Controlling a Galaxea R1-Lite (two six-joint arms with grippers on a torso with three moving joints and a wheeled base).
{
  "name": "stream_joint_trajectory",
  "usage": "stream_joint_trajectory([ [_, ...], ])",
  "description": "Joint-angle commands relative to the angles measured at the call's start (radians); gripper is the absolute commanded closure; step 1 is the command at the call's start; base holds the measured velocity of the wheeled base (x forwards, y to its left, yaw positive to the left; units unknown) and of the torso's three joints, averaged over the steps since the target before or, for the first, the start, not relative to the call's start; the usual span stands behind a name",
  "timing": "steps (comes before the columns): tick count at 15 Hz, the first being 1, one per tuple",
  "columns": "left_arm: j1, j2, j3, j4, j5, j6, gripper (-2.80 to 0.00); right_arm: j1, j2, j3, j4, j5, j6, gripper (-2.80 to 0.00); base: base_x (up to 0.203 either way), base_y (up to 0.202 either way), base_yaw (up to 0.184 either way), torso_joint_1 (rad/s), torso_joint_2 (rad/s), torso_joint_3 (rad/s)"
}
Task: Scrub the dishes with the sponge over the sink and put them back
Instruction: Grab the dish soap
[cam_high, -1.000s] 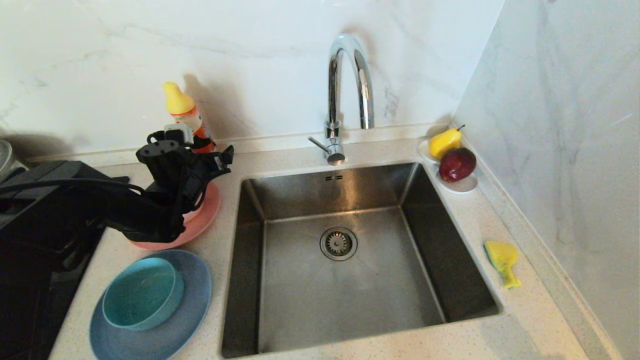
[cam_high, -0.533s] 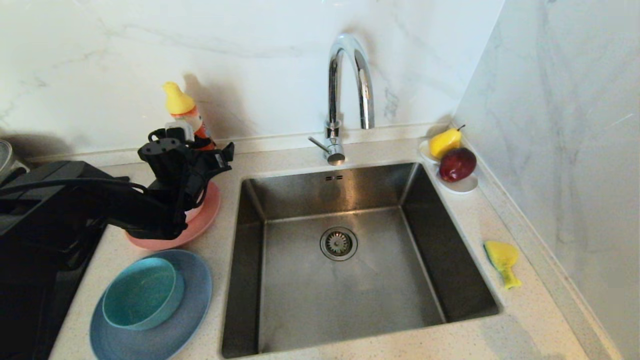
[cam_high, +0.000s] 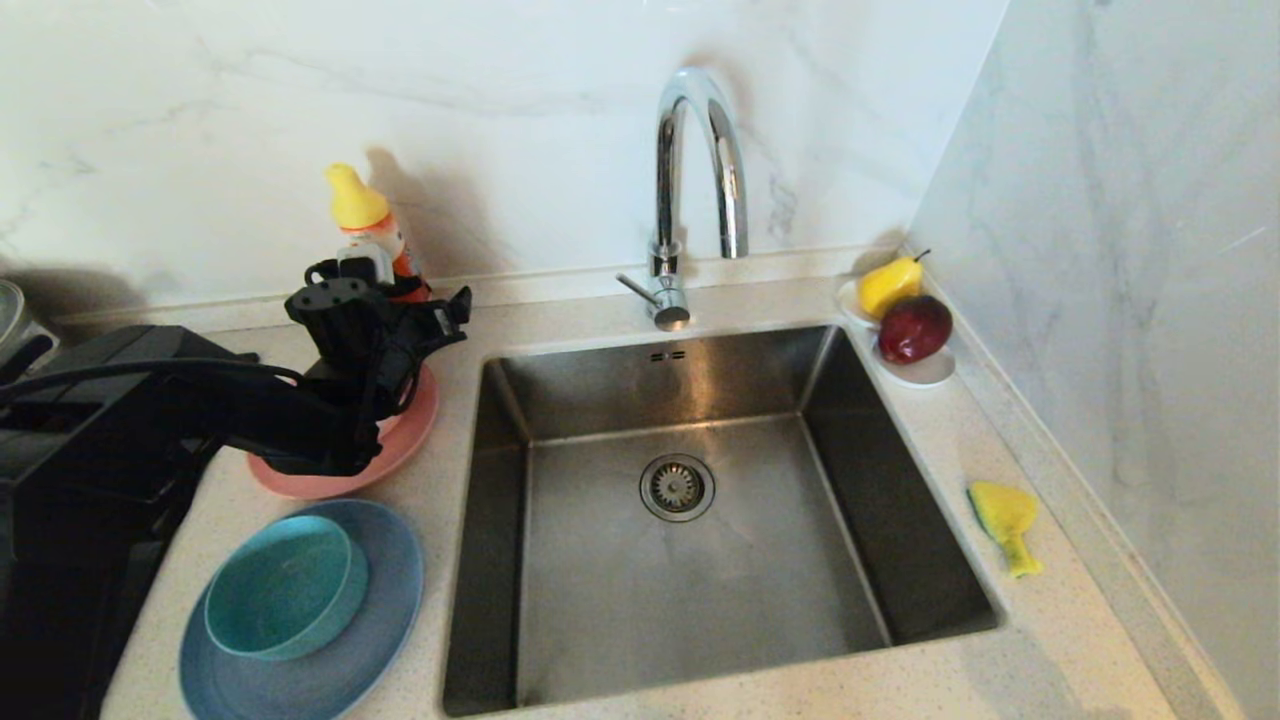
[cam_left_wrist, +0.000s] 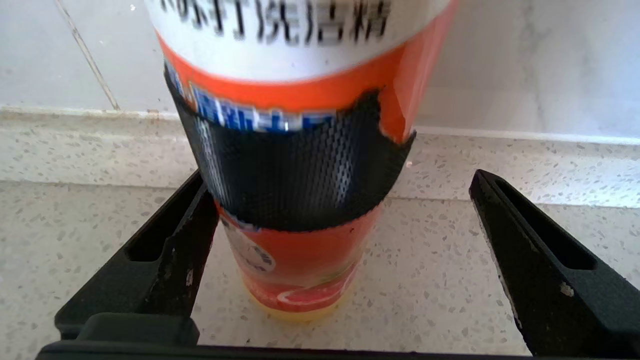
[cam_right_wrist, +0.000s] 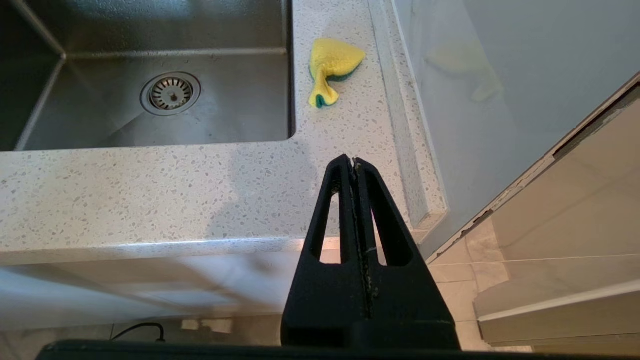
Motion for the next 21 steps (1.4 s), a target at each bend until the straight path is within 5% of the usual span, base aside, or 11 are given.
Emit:
stream_joint_trajectory([
  [1,0.002,0.003,-0.012,-0.002,0.001,0.0,-2.8,0.0,-0.001,0.0,0.0,0.001,0.0,0.0,0.0,0.0,0.0,0.0,0.0,0.0],
  [9,0.003,0.001,-0.038,0.021,0.007,-0.003,-2.8,0.0,-0.001,0.0,0.0,0.001,0.0,0.0,0.0,0.0,0.0,0.0,0.0,0.0],
  [10,0.003,0.002,-0.04,0.026,0.029,-0.002,0.0,0.0,-0.001,0.0,0.0,0.001,0.0,0.0,0.0,0.0,0.0,0.0,0.0,0.0],
  [21,0.008,-0.034,-0.024,0.03,0.035,-0.003,0.0,0.0,-0.001,0.0,0.0,0.0,0.0,0.0,0.0,0.0,0.0,0.0,0.0,0.0],
])
